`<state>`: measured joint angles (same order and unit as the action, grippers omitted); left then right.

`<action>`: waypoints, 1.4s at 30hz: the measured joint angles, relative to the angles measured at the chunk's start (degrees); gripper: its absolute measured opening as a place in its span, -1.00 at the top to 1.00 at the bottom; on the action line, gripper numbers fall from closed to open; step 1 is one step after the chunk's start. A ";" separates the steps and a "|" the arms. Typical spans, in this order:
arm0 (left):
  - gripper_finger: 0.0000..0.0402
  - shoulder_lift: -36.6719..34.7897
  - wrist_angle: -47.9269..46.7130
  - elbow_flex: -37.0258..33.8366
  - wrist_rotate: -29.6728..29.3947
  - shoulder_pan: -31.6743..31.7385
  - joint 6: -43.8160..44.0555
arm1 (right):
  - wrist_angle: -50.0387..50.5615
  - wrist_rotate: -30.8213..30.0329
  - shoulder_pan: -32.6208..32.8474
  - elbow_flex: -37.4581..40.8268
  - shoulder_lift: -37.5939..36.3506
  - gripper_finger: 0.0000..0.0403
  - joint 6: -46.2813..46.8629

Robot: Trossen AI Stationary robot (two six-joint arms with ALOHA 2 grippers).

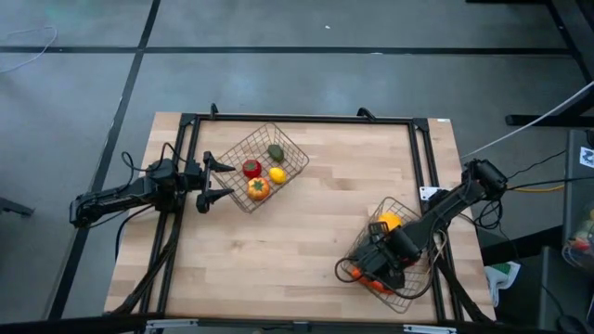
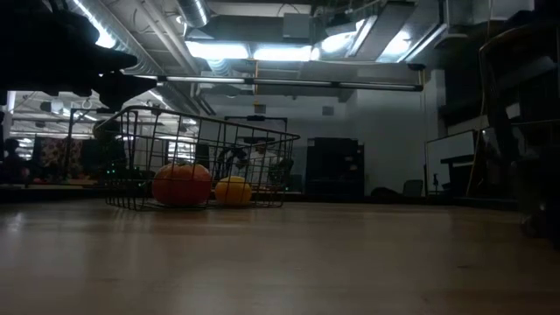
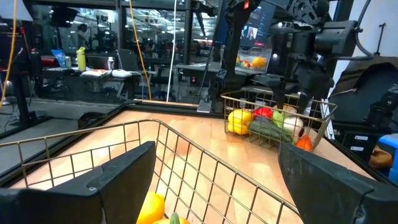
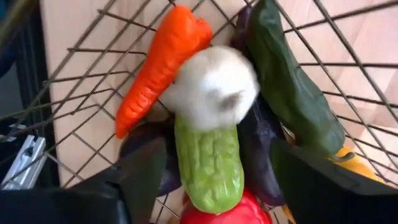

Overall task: Sort produce into baskets
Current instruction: Put the garlic into the bottom basket, then return to Home Position

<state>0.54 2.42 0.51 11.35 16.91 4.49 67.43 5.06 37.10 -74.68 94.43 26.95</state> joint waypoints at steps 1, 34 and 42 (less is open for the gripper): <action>-0.67 0.00 0.02 0.00 0.00 0.00 0.01 | 0.07 0.00 0.00 -0.32 0.00 -0.47 -0.31; -0.67 0.00 0.02 -0.01 0.00 0.00 0.00 | 3.46 -31.58 -13.92 -5.57 -29.05 0.74 -3.22; -0.67 -0.02 0.02 0.00 0.00 0.00 0.00 | 5.17 -39.69 -13.85 -3.91 -32.92 0.91 -4.84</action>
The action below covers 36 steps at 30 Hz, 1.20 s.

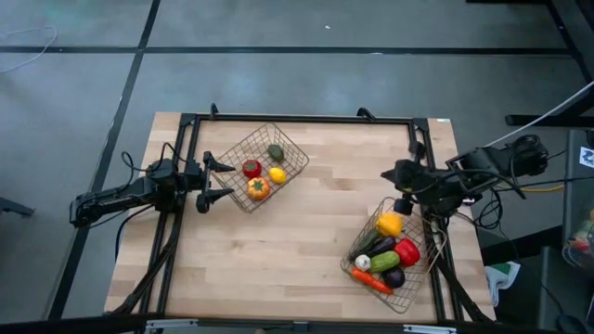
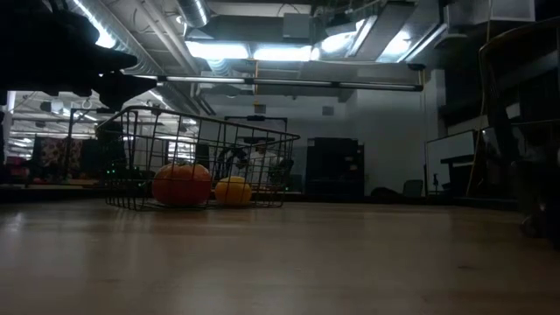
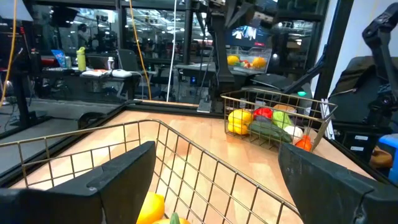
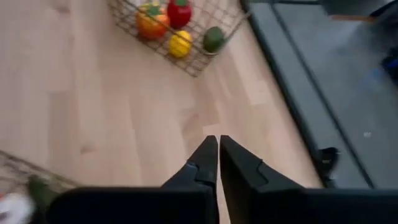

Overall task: Sort produce into baskets
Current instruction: Return to Home Position

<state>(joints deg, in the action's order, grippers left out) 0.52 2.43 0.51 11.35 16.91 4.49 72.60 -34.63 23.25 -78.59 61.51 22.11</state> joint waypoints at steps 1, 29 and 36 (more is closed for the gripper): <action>-0.67 0.00 -0.01 0.00 0.00 -0.01 0.00 | -0.45 -0.94 0.02 1.10 -0.86 0.90 -0.11; -0.67 0.01 0.01 0.00 0.00 0.00 0.00 | -49.90 2.69 -0.02 48.93 -47.29 0.99 -17.85; -0.67 0.02 0.01 0.00 0.00 0.01 0.00 | -53.93 3.35 -0.02 52.30 -53.83 1.00 -21.13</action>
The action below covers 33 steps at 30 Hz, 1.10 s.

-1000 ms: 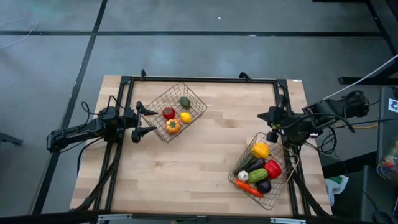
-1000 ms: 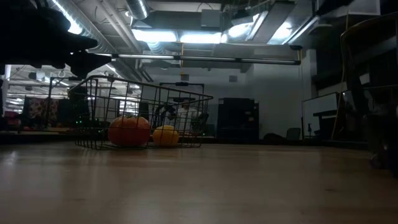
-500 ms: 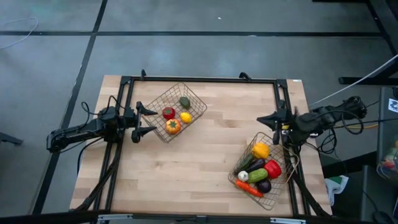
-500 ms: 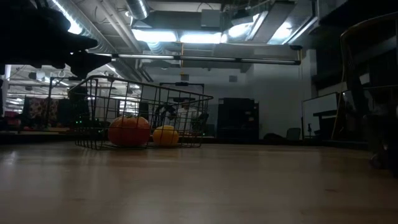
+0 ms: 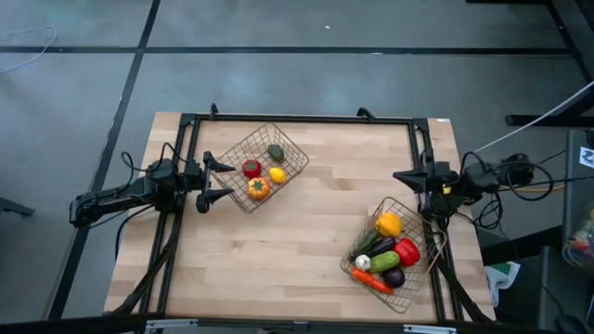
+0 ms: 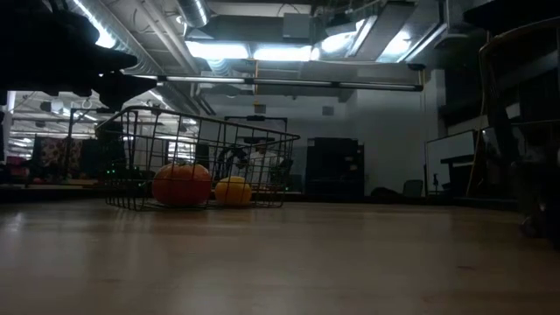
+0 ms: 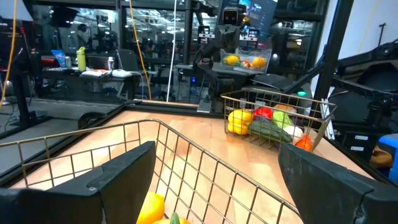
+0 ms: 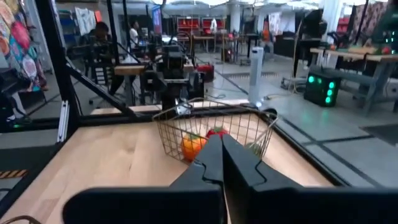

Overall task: Sort produce into baskets
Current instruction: Return to Home Position

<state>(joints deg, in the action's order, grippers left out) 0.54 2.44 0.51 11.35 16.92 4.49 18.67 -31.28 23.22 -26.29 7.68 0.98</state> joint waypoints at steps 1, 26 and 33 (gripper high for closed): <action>-0.67 -0.01 -0.01 0.00 0.00 -0.01 0.00 | -0.06 0.35 0.00 0.16 -0.41 1.00 -0.61; -0.67 -0.02 0.00 -0.01 0.00 -0.01 0.00 | -9.12 3.24 -0.04 9.18 -0.47 1.00 -1.38; -0.67 0.00 0.00 -0.01 0.00 -0.01 0.00 | -8.15 9.68 -0.04 9.18 0.48 1.00 1.53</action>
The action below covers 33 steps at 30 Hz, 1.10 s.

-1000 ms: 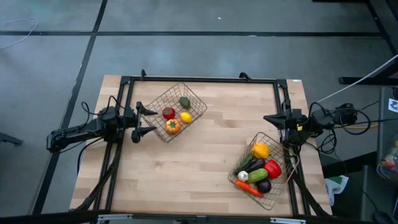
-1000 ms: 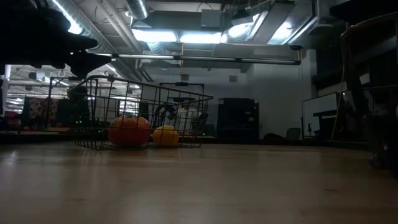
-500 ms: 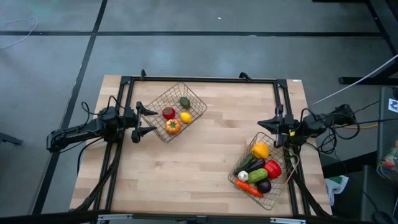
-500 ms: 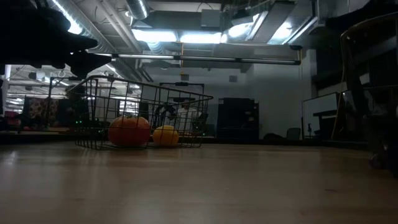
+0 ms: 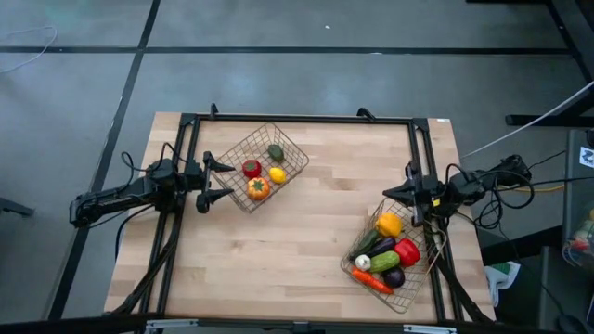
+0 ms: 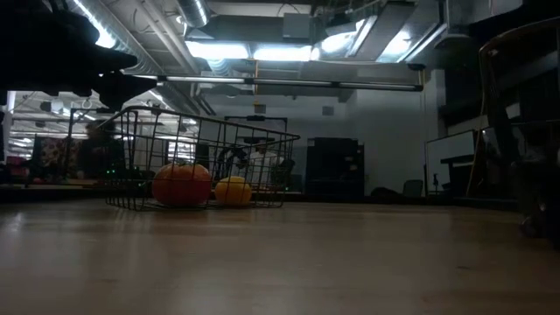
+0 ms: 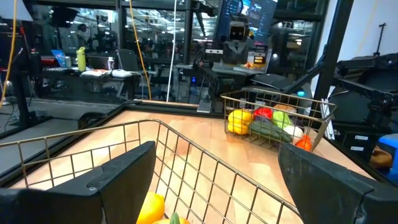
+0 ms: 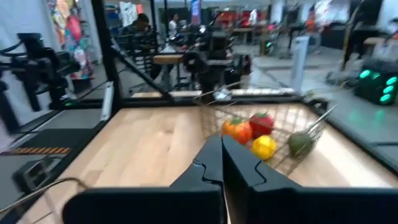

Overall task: Sort produce into baskets
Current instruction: Return to Home Position

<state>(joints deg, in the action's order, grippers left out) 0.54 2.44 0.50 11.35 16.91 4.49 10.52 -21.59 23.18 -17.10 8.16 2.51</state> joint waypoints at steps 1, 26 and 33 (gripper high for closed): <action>-0.67 -0.02 0.00 0.01 0.00 0.00 0.01 | 0.78 1.19 0.00 0.00 0.10 1.00 0.54; -0.67 0.00 0.00 0.01 0.00 0.02 0.00 | -8.50 3.43 0.04 11.88 -1.80 1.00 6.00; -0.67 -0.01 -0.01 0.01 0.00 0.00 0.02 | -14.65 -5.60 -0.13 15.89 -6.73 1.00 1.05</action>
<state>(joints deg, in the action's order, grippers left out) 0.53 2.43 0.51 11.35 16.91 4.51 -4.13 -27.19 23.05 -1.21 1.43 3.56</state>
